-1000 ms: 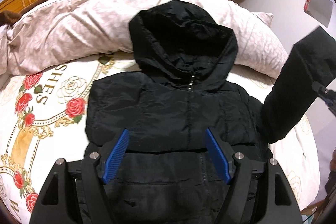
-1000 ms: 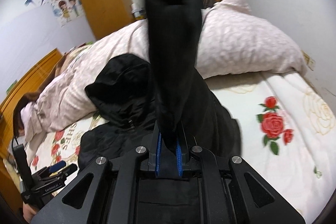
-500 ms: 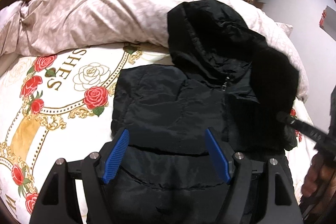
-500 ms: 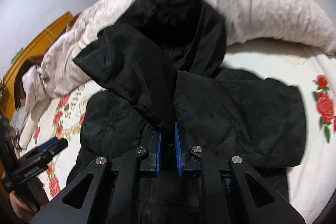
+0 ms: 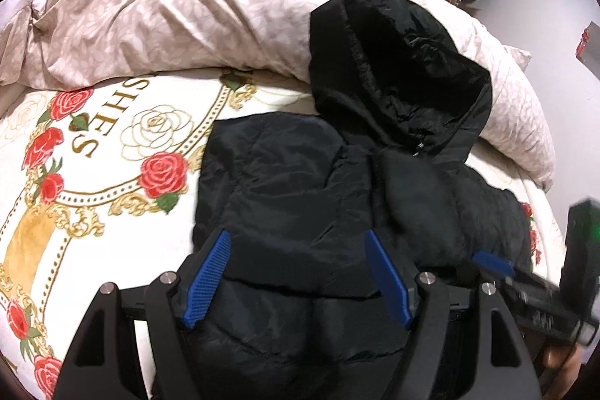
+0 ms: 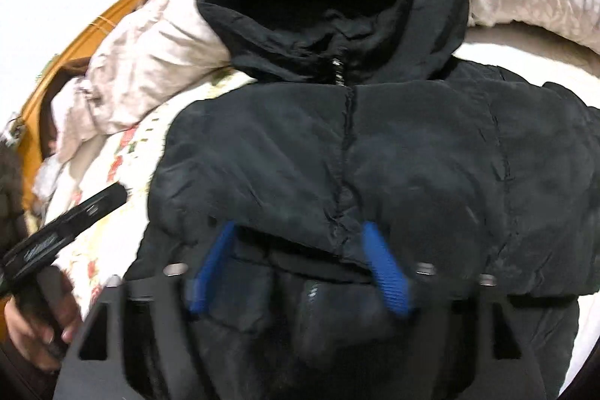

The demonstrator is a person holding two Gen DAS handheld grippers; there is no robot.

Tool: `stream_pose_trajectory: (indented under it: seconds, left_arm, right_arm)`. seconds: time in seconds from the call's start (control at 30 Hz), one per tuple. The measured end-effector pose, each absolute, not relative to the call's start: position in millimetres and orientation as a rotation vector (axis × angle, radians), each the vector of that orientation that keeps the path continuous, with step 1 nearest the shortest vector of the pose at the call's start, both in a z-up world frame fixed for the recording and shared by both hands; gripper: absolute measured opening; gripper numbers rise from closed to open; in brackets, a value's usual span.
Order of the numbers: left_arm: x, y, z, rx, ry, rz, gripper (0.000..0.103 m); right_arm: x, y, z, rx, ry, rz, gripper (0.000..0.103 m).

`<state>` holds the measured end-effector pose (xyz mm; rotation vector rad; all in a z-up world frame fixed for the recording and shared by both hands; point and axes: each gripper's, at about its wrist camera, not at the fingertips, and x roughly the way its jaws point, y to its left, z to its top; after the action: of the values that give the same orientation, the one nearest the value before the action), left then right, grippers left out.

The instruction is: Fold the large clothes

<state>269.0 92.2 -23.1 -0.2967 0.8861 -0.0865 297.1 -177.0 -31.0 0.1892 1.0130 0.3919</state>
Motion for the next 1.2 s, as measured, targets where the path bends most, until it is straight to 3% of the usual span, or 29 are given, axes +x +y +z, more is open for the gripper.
stream_pose_trajectory:
  seconds: [0.3, 0.37, 0.4, 0.43, 0.5, 0.53, 0.6, 0.67, 0.7, 0.73, 0.9, 1.07, 1.17, 1.2]
  left_arm:
    - [323.2, 37.3, -42.5, -0.346, 0.946, -0.226, 0.077]
    - [334.3, 25.0, -54.9, -0.347, 0.973, -0.249, 0.062]
    - [336.9, 19.9, -60.1, -0.338, 0.979, -0.255, 0.03]
    - [336.7, 17.5, -62.7, -0.324, 0.982, -0.238, 0.021]
    - [328.7, 20.0, -61.2, -0.321, 0.936, -0.212, 0.013]
    - [325.4, 21.4, -59.9, -0.306, 0.92, -0.193, 0.01]
    - [320.3, 23.6, -60.6, -0.258, 0.903, -0.147, 0.009]
    - [320.0, 27.6, -66.5, -0.236, 0.912, -0.116, 0.008]
    - [321.3, 31.1, -70.2, -0.228, 0.92, -0.105, 0.007]
    - [322.0, 33.8, -75.3, -0.215, 0.93, -0.08, 0.0]
    - [326.1, 48.0, -98.8, -0.218, 0.971, -0.031, 0.001]
    - [315.5, 49.3, -75.8, -0.214, 0.96, -0.013, 0.001]
    - [297.8, 56.4, -50.0, -0.253, 0.899, -0.013, 0.005]
    - [294.7, 57.3, -41.5, -0.258, 0.879, -0.017, 0.011]
  right_arm:
    - [274.8, -254.4, -13.2, 0.211, 0.939, 0.22, 0.075]
    - [273.9, -284.6, -13.4, 0.234, 0.929, 0.147, 0.075]
    - [273.9, -295.6, -13.2, 0.242, 0.923, 0.119, 0.075]
    - [273.1, -310.5, -12.4, 0.248, 0.906, 0.082, 0.075]
    - [273.8, -329.3, -10.6, 0.257, 0.877, 0.041, 0.073]
    - [276.0, -337.5, -10.9, 0.262, 0.865, 0.018, 0.064]
    - [287.1, -344.2, -14.3, 0.26, 0.868, -0.006, 0.049]
    - [297.3, -345.6, -20.3, 0.242, 0.871, -0.015, 0.043]
    - [304.6, -345.2, -27.2, 0.231, 0.884, -0.016, 0.042]
    - [307.9, -346.8, -34.5, 0.223, 0.904, -0.018, 0.042]
    - [329.8, -342.3, -71.0, 0.159, 0.979, -0.038, 0.042]
    - [325.4, -342.0, -52.7, 0.129, 0.98, -0.037, 0.042]
    - [316.0, -343.9, -35.5, 0.152, 0.922, -0.028, 0.042]
    - [313.3, -345.3, -32.0, 0.153, 0.904, -0.029, 0.042]
